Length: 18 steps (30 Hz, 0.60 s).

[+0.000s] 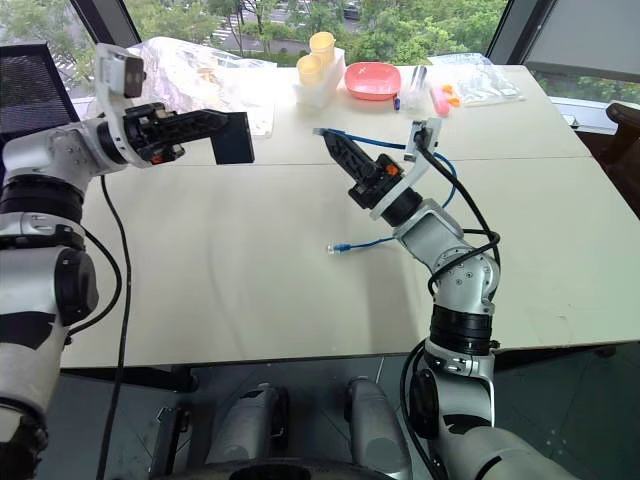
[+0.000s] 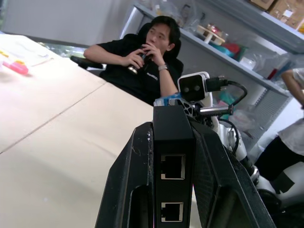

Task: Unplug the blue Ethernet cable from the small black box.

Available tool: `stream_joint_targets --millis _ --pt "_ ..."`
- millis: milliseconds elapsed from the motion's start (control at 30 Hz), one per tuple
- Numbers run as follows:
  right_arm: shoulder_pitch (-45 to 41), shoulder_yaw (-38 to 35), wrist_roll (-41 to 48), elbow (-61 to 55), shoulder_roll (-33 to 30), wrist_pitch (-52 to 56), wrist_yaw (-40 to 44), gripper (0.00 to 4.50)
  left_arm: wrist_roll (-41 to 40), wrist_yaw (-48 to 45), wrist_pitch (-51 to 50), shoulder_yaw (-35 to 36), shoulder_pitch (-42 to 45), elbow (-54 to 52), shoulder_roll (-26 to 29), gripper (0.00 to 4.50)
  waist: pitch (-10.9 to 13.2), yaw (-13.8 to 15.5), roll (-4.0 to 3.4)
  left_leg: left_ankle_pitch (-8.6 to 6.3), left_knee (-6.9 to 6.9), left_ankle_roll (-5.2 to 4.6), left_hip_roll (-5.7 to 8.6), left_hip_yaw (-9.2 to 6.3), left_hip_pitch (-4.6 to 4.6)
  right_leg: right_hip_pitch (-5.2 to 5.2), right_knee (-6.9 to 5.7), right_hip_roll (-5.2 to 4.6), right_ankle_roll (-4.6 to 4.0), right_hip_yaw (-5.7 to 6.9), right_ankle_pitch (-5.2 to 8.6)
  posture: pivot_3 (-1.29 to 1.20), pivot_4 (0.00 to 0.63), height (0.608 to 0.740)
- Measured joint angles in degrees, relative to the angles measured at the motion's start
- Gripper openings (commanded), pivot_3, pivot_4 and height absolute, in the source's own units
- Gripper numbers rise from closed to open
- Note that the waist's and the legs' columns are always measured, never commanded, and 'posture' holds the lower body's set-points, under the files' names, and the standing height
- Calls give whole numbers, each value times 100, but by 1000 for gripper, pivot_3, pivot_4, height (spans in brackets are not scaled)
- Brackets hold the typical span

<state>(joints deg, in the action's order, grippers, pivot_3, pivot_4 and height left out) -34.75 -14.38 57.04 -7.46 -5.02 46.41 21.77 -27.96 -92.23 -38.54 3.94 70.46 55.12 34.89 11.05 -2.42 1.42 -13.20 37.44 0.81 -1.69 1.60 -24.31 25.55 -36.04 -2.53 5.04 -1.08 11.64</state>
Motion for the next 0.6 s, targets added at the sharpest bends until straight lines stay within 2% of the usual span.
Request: stream_joint_targets --millis 200,333,500,600 --pt "0 58 44 2 -1 -24 -39 82 13 2 -36 -27 -52 -145 -31 503 0 0 0 0 0 0 0 0 -2 0 2 0 0 0 0 0 150 740" --pt "128 -152 -157 284 -283 -159 -328 82 383 342 515 -146 -357 -419 -171 503 -1 40 0 0 1 0 2 0 2 -6 3 -6 0 0 0 0 150 740" --pt "322 -165 -1418 1571 -1030 -251 -1200 82 836 1687 1763 -159 -1175 -969 -1002 503 -1 151 0 0 5 0 6 14 -4 0 8 -10 0 -13 0 0 150 740" --pt "327 -173 -1795 1920 -1193 -312 -1325 1242 972 2266 2208 -160 -1488 -1257 -1377 503 -1 150 0 0 3 0 7 15 -7 5 8 -6 1 -17 -1 0 150 740"
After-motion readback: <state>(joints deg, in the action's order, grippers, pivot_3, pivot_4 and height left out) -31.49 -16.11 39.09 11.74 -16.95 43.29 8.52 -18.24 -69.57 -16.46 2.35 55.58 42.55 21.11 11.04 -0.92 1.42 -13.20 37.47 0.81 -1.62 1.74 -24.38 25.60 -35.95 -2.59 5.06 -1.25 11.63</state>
